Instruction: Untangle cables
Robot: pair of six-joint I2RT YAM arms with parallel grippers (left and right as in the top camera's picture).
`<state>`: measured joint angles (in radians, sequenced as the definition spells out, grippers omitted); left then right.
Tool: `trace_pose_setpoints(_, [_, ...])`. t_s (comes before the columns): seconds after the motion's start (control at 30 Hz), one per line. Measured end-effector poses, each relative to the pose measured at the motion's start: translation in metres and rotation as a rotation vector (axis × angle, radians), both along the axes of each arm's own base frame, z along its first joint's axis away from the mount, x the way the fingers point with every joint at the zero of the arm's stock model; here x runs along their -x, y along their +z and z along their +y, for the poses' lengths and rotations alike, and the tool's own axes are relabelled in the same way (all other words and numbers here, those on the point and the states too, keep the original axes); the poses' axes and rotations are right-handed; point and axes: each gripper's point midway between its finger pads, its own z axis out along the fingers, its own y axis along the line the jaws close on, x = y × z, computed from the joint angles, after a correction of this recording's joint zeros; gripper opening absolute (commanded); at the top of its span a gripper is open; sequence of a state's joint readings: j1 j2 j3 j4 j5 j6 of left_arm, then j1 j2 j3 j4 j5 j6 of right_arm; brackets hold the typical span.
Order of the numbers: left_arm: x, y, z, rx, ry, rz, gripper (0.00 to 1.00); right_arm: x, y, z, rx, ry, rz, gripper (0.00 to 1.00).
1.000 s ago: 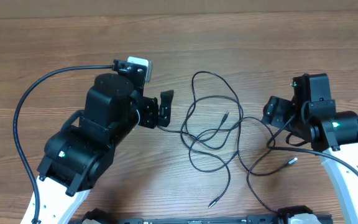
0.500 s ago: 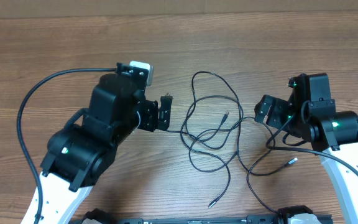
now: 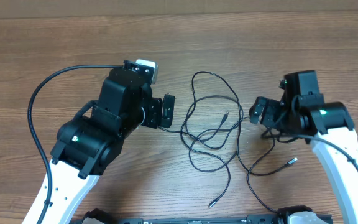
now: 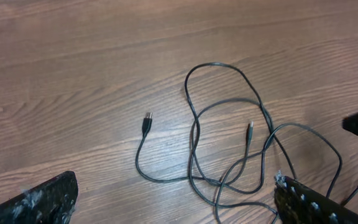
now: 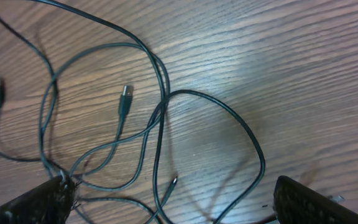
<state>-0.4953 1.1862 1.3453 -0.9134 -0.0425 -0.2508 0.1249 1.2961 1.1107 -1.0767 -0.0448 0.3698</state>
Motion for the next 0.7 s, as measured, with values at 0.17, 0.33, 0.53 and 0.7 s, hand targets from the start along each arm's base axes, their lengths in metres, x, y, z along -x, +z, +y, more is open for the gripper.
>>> trace_pose_setpoints(0.17, [-0.003,-0.009,-0.002,-0.015,0.000,0.028,1.00,-0.005,-0.024,0.000,0.017,0.001,0.081,0.99])
trace_pose_setpoints(0.33, [-0.007,-0.018,-0.004,-0.028,0.000,0.053,1.00,-0.004,-0.051,-0.008,0.075,0.005,0.178,0.95])
trace_pose_setpoints(0.53, [-0.010,-0.027,-0.006,-0.042,0.000,0.078,1.00,-0.009,-0.067,-0.011,0.118,0.072,0.210,0.94])
trace_pose_setpoints(0.7, [-0.015,-0.040,-0.008,-0.060,0.000,0.111,1.00,-0.022,-0.070,-0.010,0.144,0.153,0.164,0.93])
